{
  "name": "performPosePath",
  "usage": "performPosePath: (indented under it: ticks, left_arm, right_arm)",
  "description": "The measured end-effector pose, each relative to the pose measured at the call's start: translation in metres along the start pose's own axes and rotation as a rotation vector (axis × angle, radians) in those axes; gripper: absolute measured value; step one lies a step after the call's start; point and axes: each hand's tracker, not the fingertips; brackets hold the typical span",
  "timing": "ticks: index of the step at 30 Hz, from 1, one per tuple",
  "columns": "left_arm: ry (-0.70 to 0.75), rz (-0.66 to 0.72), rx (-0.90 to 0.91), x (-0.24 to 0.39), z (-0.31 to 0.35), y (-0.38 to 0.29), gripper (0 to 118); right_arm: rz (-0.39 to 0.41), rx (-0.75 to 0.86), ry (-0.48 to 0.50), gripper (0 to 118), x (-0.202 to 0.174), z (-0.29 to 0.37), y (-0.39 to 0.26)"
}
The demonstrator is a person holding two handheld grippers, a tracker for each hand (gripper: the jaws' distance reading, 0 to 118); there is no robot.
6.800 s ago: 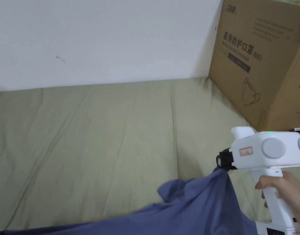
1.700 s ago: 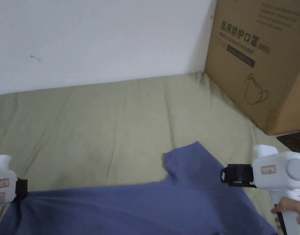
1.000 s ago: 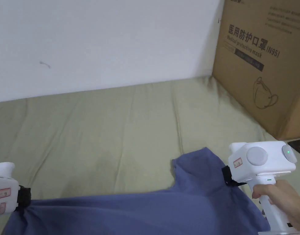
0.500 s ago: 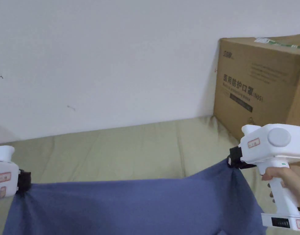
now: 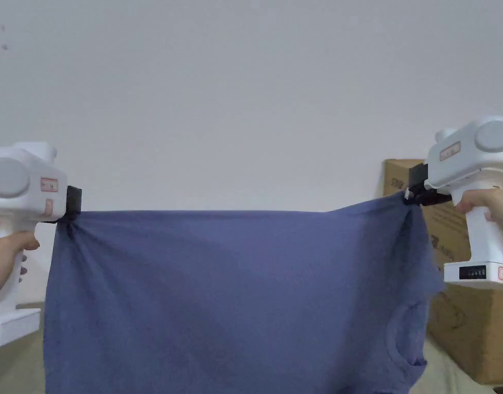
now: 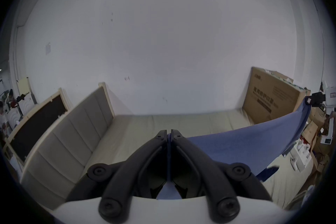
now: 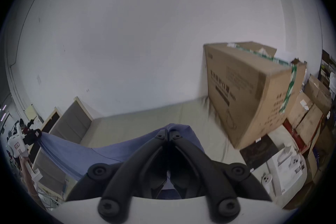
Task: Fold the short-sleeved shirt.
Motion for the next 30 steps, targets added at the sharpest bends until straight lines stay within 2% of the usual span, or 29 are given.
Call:
performPosePath:
  ticks: [2, 5, 9, 13, 14, 16, 18, 23, 26, 28, 30]
  left_arm:
    - [0.022, 0.003, 0.034, -0.003, -0.006, 0.035, 1]
    - [0.050, 0.034, 0.104, -0.006, -0.006, 0.082, 1]
    - [0.140, 0.035, 0.149, -0.008, -0.008, 0.130, 1]
    - [0.196, 0.042, 0.165, -0.013, -0.012, 0.156, 1]
    - [0.219, 0.063, 0.194, -0.013, -0.011, 0.157, 1]
    - [0.234, 0.047, 0.225, -0.014, -0.010, 0.153, 1]
    - [0.222, 0.009, 0.247, -0.014, -0.017, 0.140, 1]
    - [0.222, 0.024, 0.143, -0.012, -0.065, 0.066, 1]
    - [0.201, 0.020, 0.029, -0.003, -0.112, -0.009, 1]
    - [0.196, 0.012, -0.053, 0.001, -0.154, -0.069, 1]
    - [0.203, 0.005, -0.173, 0.009, -0.189, -0.126, 1]
  right_arm:
    - [-0.017, 0.012, -0.007, 0, -0.011, -0.004, 0.036]
    - [0.016, 0.098, -0.022, 0, -0.037, 0.001, 0.088]
    - [0.013, 0.167, -0.028, 0, -0.071, 0.010, 0.140]
    - [0.014, 0.229, -0.049, 0, -0.100, 0.021, 0.156]
    - [-0.006, 0.259, -0.022, 0, -0.102, 0.023, 0.156]
    - [0.003, 0.254, -0.034, 0, -0.106, 0.018, 0.153]
    - [0.036, 0.246, -0.060, 0, -0.105, 0.008, 0.141]
    - [0.018, 0.116, -0.030, 0, -0.080, -0.055, 0.076]
    - [0.044, -0.011, -0.068, 0, -0.062, -0.113, 0.011]
    - [0.038, -0.124, -0.080, 0, -0.044, -0.158, -0.039]
    - [0.000, -0.218, -0.102, 0, -0.027, -0.197, -0.091]
